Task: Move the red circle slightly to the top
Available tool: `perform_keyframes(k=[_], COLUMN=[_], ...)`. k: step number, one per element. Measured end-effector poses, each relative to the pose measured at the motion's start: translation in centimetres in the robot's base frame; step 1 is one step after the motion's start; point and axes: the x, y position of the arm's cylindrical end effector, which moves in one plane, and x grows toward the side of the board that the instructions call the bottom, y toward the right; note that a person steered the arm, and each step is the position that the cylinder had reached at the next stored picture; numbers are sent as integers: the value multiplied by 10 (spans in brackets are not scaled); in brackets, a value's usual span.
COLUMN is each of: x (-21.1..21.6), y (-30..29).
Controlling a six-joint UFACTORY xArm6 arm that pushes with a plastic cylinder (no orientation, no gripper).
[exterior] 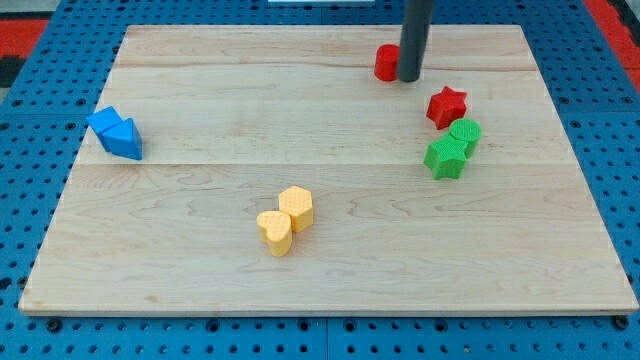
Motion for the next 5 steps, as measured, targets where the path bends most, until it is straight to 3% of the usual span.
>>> perform_keyframes(k=[2,3,4,5], x=[34,29,18,-9], y=[-7,-61,-53,-8])
